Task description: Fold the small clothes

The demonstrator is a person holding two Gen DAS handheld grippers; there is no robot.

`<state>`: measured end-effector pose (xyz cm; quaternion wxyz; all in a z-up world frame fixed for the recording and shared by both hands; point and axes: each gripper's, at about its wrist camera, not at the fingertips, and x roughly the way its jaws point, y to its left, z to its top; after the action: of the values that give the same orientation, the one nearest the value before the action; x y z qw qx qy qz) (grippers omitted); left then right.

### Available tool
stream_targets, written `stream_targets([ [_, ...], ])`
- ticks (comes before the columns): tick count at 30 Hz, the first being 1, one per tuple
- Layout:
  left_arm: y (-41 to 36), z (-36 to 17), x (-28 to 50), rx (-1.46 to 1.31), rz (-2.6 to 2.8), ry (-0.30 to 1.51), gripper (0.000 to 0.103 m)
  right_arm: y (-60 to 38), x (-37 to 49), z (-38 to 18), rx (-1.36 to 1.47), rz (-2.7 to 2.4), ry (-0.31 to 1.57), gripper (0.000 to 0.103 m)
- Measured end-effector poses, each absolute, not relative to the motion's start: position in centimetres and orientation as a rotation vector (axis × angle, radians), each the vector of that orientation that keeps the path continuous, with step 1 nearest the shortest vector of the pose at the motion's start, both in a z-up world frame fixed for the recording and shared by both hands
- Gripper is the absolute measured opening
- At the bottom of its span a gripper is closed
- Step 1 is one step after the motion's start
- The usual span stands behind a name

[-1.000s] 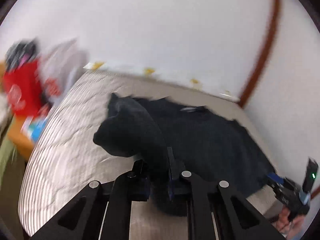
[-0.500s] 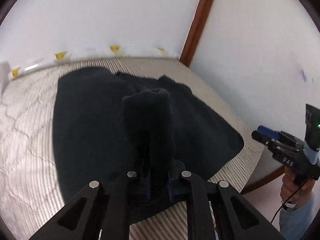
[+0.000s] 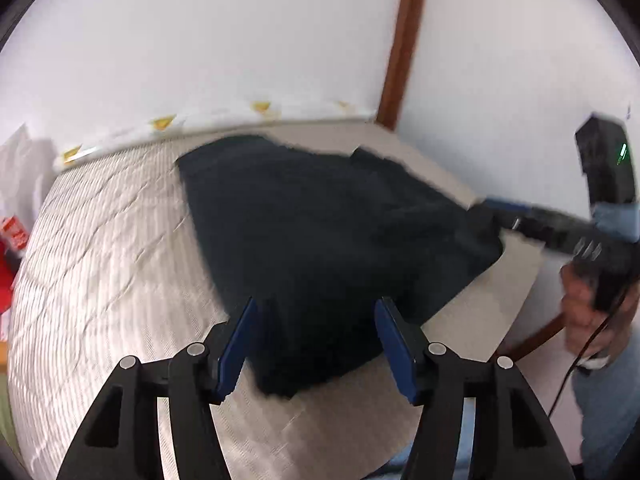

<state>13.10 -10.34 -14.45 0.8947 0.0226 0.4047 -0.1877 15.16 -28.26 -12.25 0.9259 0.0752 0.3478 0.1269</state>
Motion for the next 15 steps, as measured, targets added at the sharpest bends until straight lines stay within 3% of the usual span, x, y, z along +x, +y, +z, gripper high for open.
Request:
stream_targets([
  [12, -7.5, -20.1, 13.9, -0.092, -0.404, 0.926, 0.061, -24.1, 21.8, -17.8, 0.293, 0.257, 0.827, 0.068],
  [14, -7.7, -20.4, 14.6, -0.116, -0.404, 0.929, 0.061, -24.0, 22.9, -18.4, 0.377, 0.277, 0.812, 0.057],
  [15, -7.8, -20.5, 14.8, -0.123, -0.403, 0.929, 0.061, -23.8, 23.4, -18.4, 0.401, 0.289, 0.8, 0.041],
])
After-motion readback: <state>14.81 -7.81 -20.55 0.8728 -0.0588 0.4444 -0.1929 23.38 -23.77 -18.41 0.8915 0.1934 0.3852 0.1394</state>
